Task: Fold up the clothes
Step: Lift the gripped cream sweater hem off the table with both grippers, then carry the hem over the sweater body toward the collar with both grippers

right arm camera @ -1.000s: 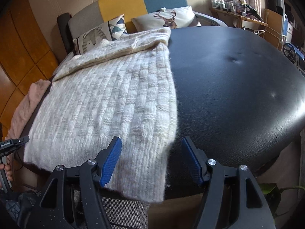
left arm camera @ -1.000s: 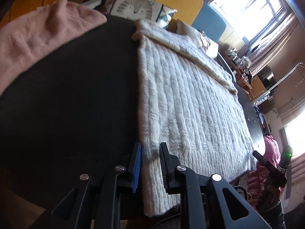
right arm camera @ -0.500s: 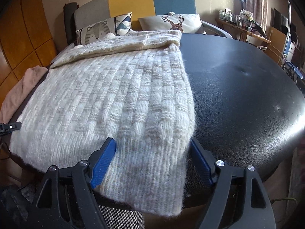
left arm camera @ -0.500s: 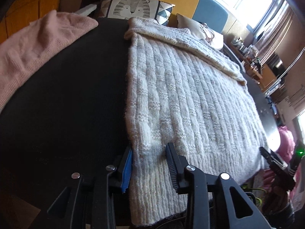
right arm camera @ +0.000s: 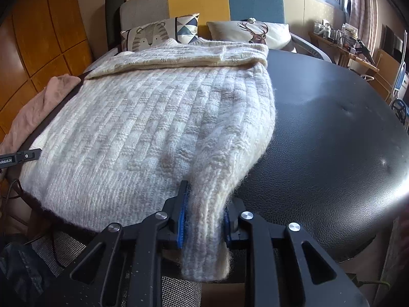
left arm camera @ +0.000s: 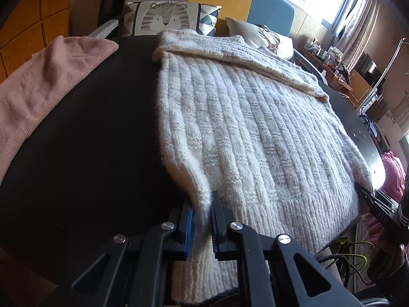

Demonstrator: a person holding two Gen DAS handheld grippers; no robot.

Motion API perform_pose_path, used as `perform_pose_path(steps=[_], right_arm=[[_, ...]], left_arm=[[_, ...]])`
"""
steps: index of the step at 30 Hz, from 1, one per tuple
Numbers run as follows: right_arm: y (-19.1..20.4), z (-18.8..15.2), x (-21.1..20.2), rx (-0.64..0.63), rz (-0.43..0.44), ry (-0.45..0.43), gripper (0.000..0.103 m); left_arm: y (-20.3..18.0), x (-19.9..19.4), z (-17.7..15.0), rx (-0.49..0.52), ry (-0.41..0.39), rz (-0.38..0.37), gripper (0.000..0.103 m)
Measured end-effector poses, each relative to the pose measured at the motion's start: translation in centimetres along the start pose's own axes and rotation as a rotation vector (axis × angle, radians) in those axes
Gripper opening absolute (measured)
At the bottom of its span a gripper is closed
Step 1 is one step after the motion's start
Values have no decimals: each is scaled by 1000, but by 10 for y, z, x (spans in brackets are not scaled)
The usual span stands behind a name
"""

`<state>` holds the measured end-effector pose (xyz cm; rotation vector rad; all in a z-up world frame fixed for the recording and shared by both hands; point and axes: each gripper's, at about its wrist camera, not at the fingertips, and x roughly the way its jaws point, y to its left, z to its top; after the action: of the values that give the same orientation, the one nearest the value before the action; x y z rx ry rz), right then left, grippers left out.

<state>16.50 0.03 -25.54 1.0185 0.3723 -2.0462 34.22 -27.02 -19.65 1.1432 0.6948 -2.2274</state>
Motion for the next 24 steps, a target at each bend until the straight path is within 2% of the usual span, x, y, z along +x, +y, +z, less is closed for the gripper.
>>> perform_pose_path(steps=[10,19,24], right_arm=[[-9,1,-1,53,71,14,20],[-9,2,-1,51,119,35,18],[-10,3,0,63,175,53,17]], left_arm=[[-2,-4,-2,19,-17,20,10],[-3,-7,-3,31,-25,33,10],[-3,-10,-4,38,-33,31,9]])
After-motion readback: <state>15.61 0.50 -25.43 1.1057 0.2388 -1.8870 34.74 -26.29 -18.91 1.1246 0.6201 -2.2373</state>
